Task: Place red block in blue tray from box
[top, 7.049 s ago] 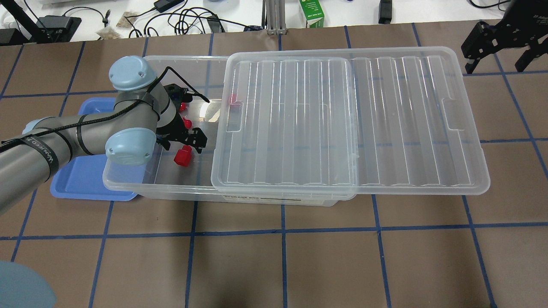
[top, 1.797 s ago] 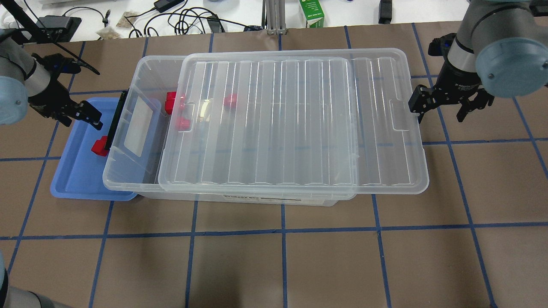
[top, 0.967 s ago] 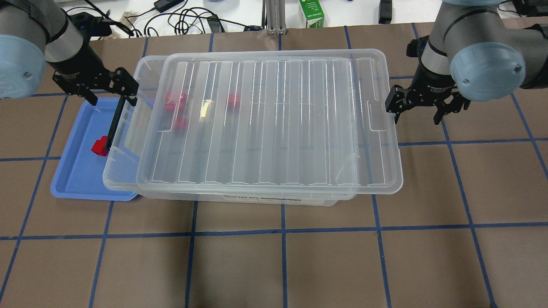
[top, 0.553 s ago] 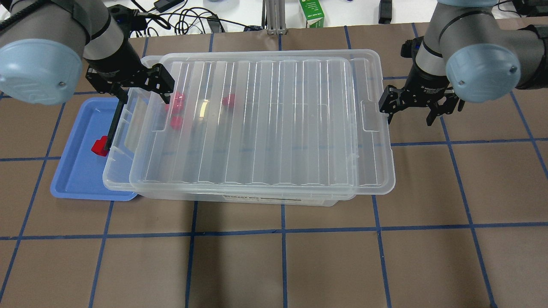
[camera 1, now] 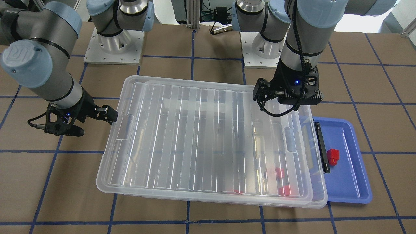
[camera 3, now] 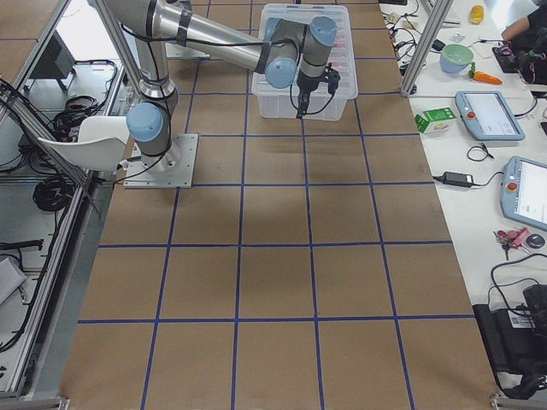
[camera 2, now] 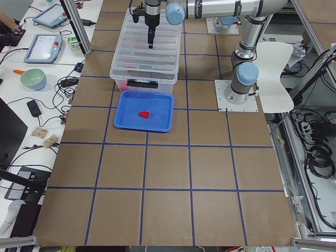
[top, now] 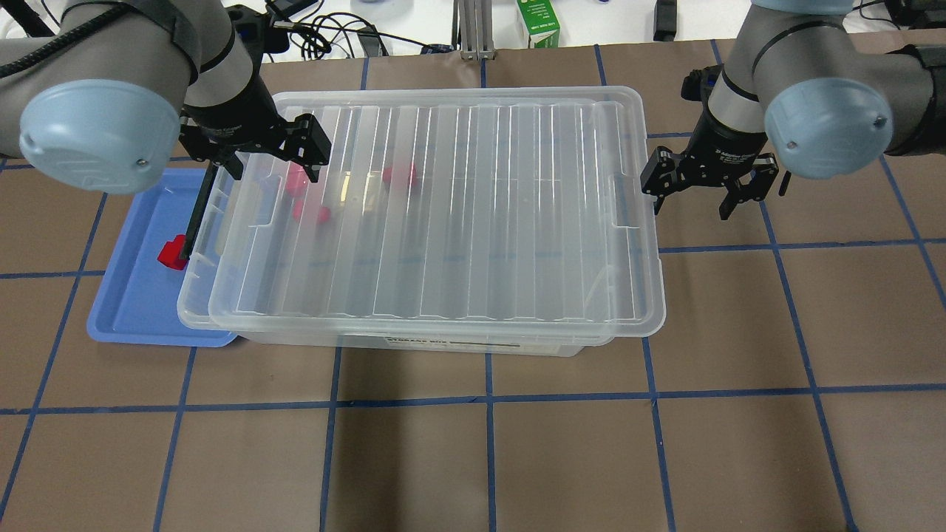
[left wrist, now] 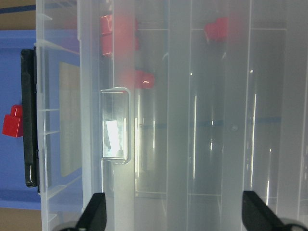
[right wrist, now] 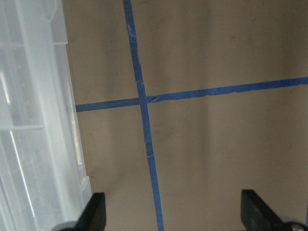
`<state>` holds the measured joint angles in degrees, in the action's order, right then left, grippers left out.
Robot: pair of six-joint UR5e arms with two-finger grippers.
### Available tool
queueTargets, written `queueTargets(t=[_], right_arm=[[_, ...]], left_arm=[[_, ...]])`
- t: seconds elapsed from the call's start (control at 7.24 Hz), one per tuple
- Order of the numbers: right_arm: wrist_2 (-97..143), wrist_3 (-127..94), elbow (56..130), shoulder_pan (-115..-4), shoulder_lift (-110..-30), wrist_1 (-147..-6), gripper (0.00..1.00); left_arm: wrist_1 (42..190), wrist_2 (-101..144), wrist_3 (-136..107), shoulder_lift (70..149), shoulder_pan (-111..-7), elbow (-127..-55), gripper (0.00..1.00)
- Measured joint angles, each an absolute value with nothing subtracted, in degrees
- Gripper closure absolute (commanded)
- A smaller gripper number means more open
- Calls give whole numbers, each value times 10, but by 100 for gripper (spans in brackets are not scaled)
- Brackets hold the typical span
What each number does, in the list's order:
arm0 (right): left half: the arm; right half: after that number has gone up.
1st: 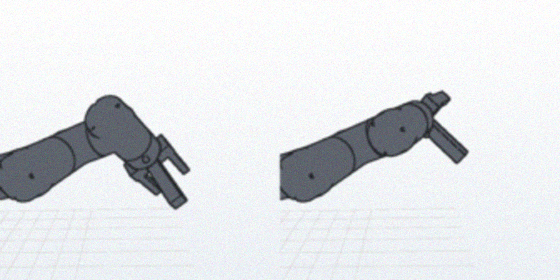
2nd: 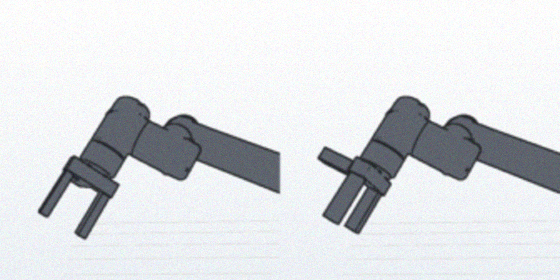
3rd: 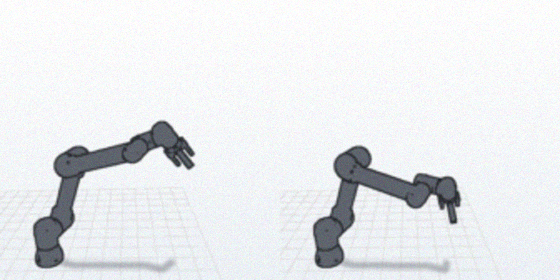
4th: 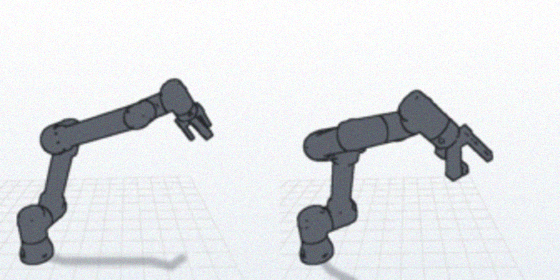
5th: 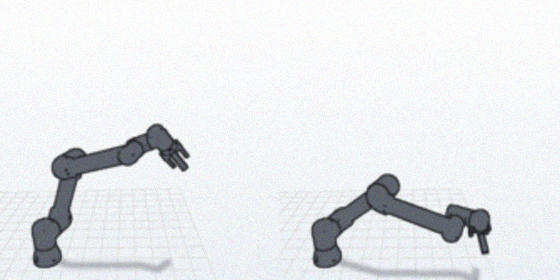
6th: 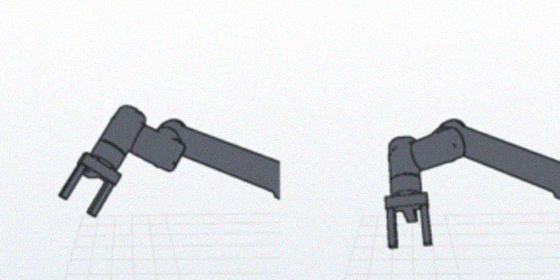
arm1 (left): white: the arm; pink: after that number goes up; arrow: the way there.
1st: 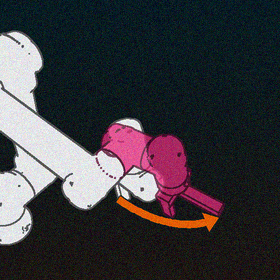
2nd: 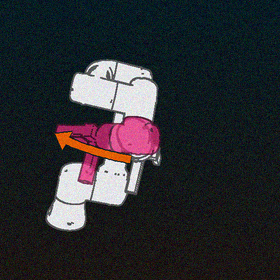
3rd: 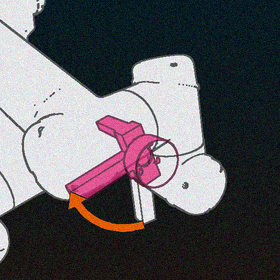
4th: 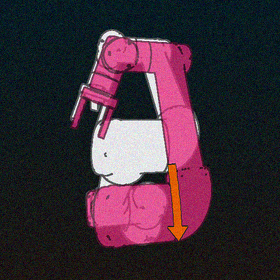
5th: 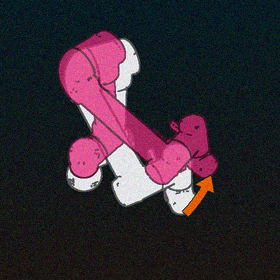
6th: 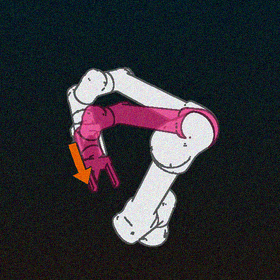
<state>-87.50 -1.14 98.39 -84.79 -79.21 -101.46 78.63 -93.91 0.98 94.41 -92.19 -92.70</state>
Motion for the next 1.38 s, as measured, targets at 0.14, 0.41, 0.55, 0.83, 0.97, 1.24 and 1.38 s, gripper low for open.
queueTargets(t=[0.14,0.41,0.55,0.83,0.97,1.24,1.38], right_arm=[[-869,-12,984,-853,-789,-1015,0],[-866,-12,981,-865,-785,-1016,0],[-870,-11,977,-866,-787,-1016,0],[-899,-10,960,-865,-812,-1014,0],[-907,-10,954,-863,-826,-1021,0],[-918,-23,954,-863,-865,-1039,0],[-917,-29,962,-865,-894,-1035,0]], left_arm=[[787,-937,10,942,-922,-927,0],[797,-935,11,931,-920,-926,0],[808,-934,15,924,-915,-924,0],[816,-935,21,920,-908,-918,0],[818,-935,21,921,-908,-918,0],[821,-935,21,919,-908,-919,0],[823,-935,20,920,-908,-919,0]])
